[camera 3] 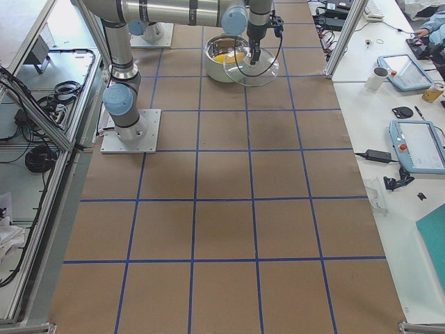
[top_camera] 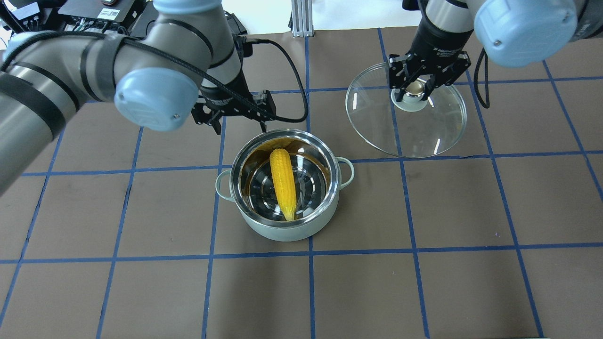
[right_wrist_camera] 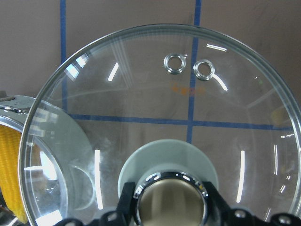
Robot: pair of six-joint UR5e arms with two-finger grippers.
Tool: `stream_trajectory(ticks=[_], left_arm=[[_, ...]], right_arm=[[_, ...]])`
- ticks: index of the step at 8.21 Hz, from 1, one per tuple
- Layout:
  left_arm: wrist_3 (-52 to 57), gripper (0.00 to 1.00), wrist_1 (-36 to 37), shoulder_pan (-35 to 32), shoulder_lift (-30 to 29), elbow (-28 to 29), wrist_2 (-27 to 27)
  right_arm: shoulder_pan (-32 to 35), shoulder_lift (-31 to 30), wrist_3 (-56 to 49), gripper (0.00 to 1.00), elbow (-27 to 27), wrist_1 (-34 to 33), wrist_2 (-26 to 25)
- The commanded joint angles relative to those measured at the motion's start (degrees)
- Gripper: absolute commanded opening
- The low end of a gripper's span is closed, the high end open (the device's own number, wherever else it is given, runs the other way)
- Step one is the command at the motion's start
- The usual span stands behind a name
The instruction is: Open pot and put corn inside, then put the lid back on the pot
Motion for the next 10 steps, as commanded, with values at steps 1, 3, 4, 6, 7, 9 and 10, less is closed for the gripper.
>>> stream_trajectory(ticks=[1, 3, 4, 6, 7, 9, 10], left_arm=[[7.75, 1.0, -3.3, 5.97, 0.01, 7.66, 4.31], [13.38, 1.0, -3.3, 7.47, 0.18, 8.03, 4.57], [13.49, 1.0, -3.82, 9.83, 0.62, 8.11, 4.05], [13.49, 1.0, -4.26, 12.13, 2.72, 7.94, 4.4], [13.49, 1.0, -4.7, 12.57, 2.99, 7.94, 4.31], [13.49, 1.0, -4.62, 12.32, 6.4, 6.98, 4.22], [13.32, 1.0, -4.7, 11.97, 7.12, 6.62, 4.13]], right_arm=[[7.15, 0.26, 9.8, 0.0, 0.09, -1.7, -0.44], [13.73, 2.01, 21.02, 0.0, 0.35, -4.07, -1.59], [18.55, 3.76, 23.96, 0.0, 0.27, -7.3, -4.46], [23.94, 6.14, 28.9, 0.0, 0.27, -8.56, -4.58], [25.79, 6.84, 28.3, 0.0, 0.35, -11.61, -4.23], [28.26, 7.99, 27.77, 0.0, 1.66, -14.08, -4.23], [28.36, 8.17, 27.77, 0.0, 1.85, -14.54, -4.05]])
